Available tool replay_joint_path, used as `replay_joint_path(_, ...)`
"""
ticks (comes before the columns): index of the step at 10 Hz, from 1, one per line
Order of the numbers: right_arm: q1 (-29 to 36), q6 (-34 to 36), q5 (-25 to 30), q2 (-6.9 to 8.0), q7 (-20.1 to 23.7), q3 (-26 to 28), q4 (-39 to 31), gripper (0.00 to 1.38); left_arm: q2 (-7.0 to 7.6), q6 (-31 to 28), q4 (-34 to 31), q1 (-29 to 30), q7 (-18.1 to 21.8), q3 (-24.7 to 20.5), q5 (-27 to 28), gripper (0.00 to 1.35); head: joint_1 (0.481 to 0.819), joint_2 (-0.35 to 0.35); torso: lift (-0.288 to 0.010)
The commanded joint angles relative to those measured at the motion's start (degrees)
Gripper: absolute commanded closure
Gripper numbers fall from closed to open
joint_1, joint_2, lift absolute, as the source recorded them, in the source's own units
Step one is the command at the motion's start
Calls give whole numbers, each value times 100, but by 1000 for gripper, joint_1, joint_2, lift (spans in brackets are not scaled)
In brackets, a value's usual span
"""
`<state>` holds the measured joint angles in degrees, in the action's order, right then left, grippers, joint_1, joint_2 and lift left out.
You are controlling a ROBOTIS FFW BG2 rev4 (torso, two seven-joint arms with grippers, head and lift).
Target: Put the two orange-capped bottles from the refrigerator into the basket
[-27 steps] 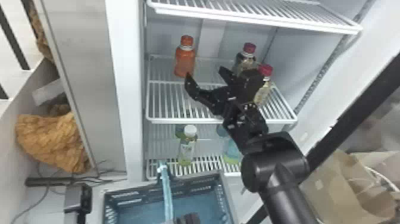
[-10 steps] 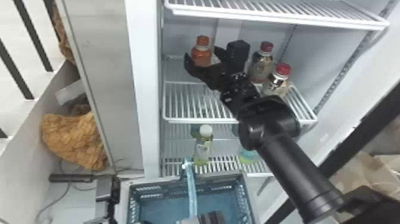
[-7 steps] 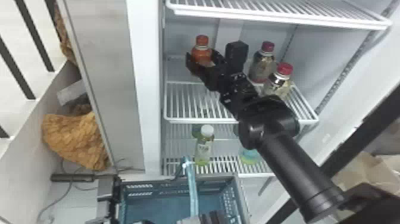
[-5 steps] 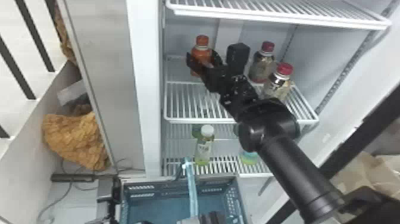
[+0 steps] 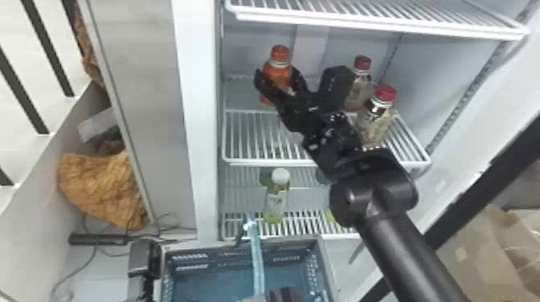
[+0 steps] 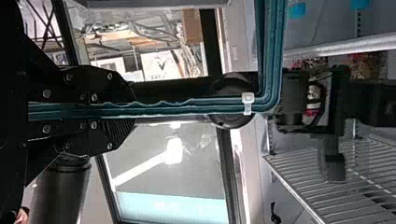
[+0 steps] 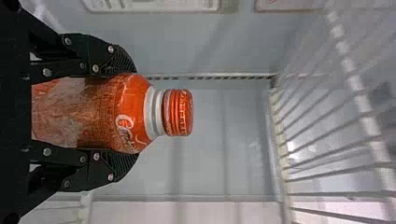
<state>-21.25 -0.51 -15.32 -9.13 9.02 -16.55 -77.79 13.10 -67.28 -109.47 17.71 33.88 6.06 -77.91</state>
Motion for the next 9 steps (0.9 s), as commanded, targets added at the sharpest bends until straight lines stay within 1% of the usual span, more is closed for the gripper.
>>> replay_joint_path(1,409,135,138,-18,82,238,-665,898,9,7,0,14,5,0,-12,1210,695,-162,-40)
replay_joint_path(3,901,346,161,-45,232,501,-1340,898,17,21,0,14,5,-11,-12,1210,695,-177,-40)
replay_joint_path(4,1196,585,149,-71,320,627,-1847,898,17,21,-14,14,5,-11,-12,1210,695,-182,-40)
replay_joint_path(6,1801,1077,58,-194,522,798,-2929,898,17,35,-14,14,13,-11,-12,1210,695,-195,-40)
replay_joint_path(8,2490,1527,-136,-238,671,1038,-4040,898,17,63,-14,43,13,-34,-35,1210,695,-200,-40)
replay_joint_path(9,2926,1893,-251,-264,759,1187,-4701,898,17,77,-28,71,13,-46,-58,1210,695,-206,-40)
